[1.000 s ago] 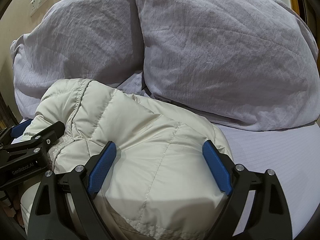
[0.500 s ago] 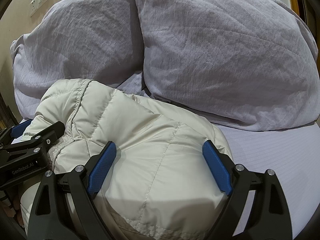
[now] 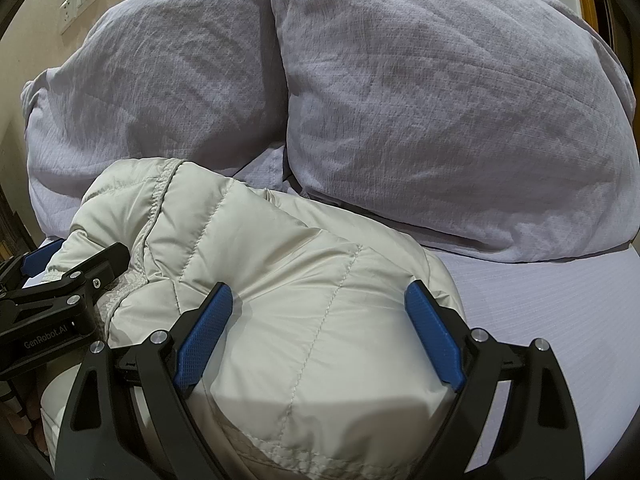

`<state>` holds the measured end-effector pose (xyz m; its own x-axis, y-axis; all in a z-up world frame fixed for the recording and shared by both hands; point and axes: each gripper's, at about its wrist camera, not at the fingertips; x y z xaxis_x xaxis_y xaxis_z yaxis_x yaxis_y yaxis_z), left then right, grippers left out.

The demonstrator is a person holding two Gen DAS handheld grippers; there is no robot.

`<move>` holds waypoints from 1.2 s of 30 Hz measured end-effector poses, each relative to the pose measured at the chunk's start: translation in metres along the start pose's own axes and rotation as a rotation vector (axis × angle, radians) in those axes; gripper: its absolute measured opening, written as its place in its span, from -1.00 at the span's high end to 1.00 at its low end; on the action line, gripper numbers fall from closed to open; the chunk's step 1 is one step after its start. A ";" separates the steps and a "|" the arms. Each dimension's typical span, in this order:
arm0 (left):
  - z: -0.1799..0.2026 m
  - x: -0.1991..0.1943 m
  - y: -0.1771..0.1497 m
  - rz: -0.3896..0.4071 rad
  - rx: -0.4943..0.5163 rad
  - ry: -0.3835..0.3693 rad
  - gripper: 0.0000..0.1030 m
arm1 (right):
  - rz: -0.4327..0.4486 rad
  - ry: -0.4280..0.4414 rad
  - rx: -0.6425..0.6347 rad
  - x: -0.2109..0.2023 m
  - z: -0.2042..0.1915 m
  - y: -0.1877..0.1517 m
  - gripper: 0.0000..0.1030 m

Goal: Fold large clothes
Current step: 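Press both open grippers onto the rolled cream jacket bundle to hold it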

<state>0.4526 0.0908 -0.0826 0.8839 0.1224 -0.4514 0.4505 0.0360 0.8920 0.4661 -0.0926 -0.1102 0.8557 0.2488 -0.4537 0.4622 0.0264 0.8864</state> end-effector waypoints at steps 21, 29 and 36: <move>0.000 0.000 0.000 0.001 -0.001 0.000 -0.96 | 0.004 0.001 0.000 0.000 0.000 -0.001 -0.75; 0.000 0.000 0.000 0.002 -0.002 0.000 -0.96 | 0.006 0.001 0.000 -0.002 0.000 -0.002 -0.75; 0.000 0.000 -0.001 0.003 -0.003 -0.001 -0.96 | 0.010 0.005 0.007 -0.003 0.001 -0.002 -0.75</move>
<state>0.4523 0.0906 -0.0833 0.8853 0.1214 -0.4490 0.4478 0.0382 0.8933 0.4627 -0.0940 -0.1109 0.8592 0.2543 -0.4441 0.4552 0.0167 0.8902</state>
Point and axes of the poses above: each gripper's, at about its wrist camera, not at the fingertips, and x roughly the way its jaws point, z to its right, y to its top, and after that the axes turned 11 degrees about z, right-handed
